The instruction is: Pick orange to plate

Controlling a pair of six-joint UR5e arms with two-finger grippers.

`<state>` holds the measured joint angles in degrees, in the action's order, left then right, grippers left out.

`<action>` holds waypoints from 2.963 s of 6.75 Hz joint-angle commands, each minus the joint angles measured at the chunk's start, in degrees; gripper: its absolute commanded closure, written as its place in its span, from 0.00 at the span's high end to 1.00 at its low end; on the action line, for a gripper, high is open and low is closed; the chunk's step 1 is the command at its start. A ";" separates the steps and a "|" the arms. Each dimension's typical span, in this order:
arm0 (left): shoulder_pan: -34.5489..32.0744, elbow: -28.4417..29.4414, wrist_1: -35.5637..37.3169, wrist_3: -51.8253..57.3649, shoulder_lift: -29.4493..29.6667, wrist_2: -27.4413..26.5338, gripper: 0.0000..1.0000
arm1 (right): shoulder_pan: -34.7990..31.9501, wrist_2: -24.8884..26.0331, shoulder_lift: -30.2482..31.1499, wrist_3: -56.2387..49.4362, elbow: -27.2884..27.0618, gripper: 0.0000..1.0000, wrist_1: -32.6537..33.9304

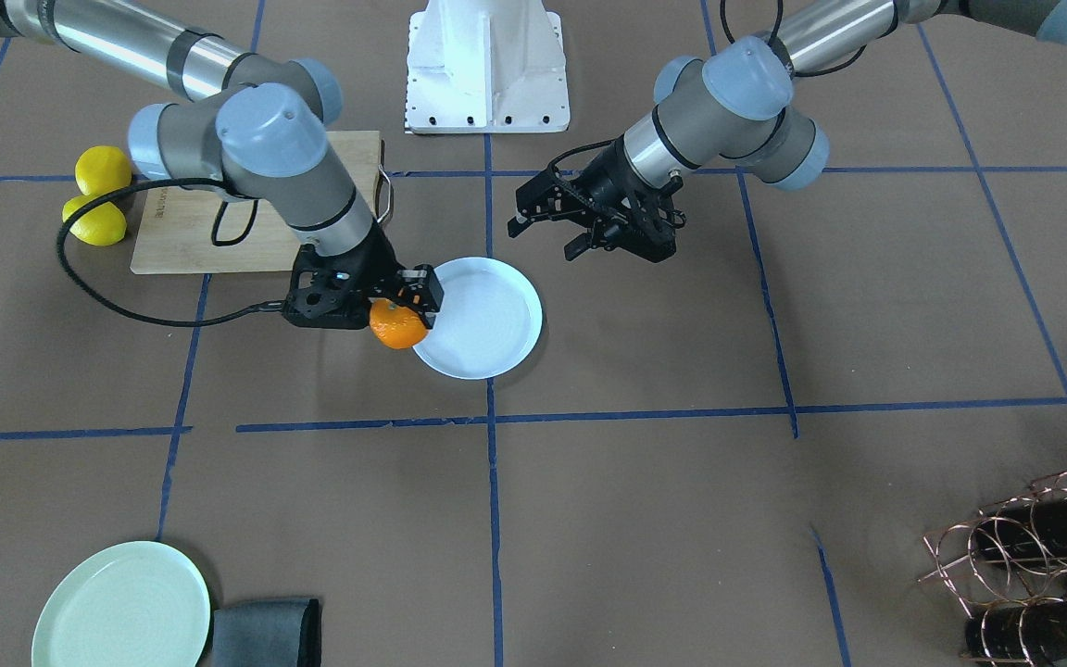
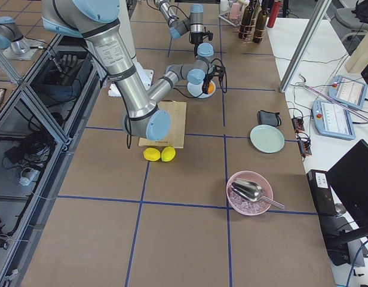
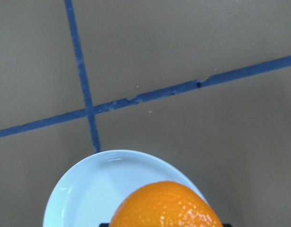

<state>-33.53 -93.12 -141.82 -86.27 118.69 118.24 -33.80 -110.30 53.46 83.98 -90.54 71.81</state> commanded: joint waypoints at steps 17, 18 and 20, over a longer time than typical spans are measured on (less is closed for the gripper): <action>-54.20 -5.66 36.56 93.77 -27.55 20.64 0.99 | -45.60 -24.61 35.75 -67.66 -13.79 1.00 13.09; -56.79 -6.10 44.62 100.53 -27.02 17.93 0.99 | -50.79 -24.61 35.93 -80.42 -13.53 1.00 21.27; -56.99 -6.54 57.21 100.08 -26.84 17.38 1.00 | -54.26 -24.78 37.67 -90.55 -14.40 1.00 30.30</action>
<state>-89.97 -99.44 -91.77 13.11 91.74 136.02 -86.15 -135.03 89.68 -1.00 -104.33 97.54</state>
